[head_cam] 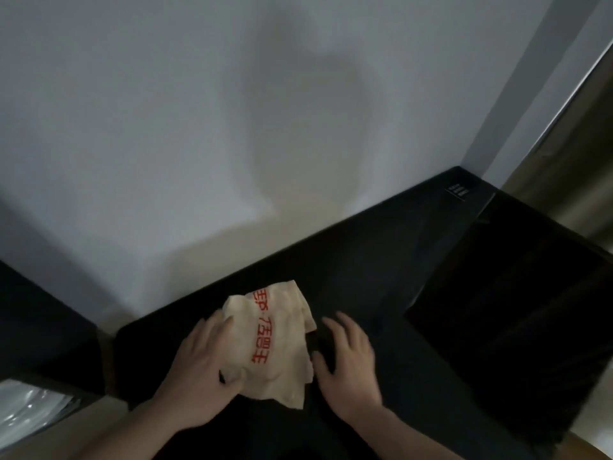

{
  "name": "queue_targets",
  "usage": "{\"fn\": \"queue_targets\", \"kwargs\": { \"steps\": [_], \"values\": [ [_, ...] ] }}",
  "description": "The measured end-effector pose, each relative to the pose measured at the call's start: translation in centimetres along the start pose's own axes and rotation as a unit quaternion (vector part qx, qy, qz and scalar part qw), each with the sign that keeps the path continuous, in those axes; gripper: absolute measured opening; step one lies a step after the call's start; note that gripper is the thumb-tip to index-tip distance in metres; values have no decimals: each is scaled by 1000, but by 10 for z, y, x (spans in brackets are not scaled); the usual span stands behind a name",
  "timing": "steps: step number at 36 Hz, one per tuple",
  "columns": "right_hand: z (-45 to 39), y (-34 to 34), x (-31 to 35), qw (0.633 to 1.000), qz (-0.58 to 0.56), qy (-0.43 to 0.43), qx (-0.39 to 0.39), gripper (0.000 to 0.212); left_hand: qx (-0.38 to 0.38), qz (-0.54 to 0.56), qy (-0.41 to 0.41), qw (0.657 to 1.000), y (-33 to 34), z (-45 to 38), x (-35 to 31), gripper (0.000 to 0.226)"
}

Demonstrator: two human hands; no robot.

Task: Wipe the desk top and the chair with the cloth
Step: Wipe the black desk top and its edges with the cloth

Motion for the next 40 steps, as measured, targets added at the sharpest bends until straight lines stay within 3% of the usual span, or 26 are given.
{"fn": "queue_targets", "kwargs": {
  "steps": [3,7,10,18,28,32,40],
  "values": [
    [12,-12,-69,995,84,40,-24,63,26,-65,17,997,9,-27,-42,106],
    [18,-13,-105,990,135,44,-3,66,91,-90,-42,991,35,-63,-72,109],
    [14,-14,-106,990,133,35,4,67,129,-106,-74,983,45,-75,-81,114],
    [13,-16,-112,993,118,22,21,68,111,-103,-76,986,46,-97,-75,107],
    [16,-13,-117,993,119,20,1,66,113,-67,-74,989,41,-108,-74,121],
    [19,-12,-113,992,125,26,-11,66,117,-64,-62,989,38,-86,-58,130],
    [49,-10,-95,995,86,50,17,66,131,-67,-73,986,37,-7,18,121]
  ]
}}
Point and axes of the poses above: each hand's wrist, its own z-axis away from the middle knuckle, its own y-axis out of the palm, x = y × z, the point moved 2 cm from there along -z, towards the middle knuckle, and after that the axes turned 2 degrees about x, right-handed, at the moved point
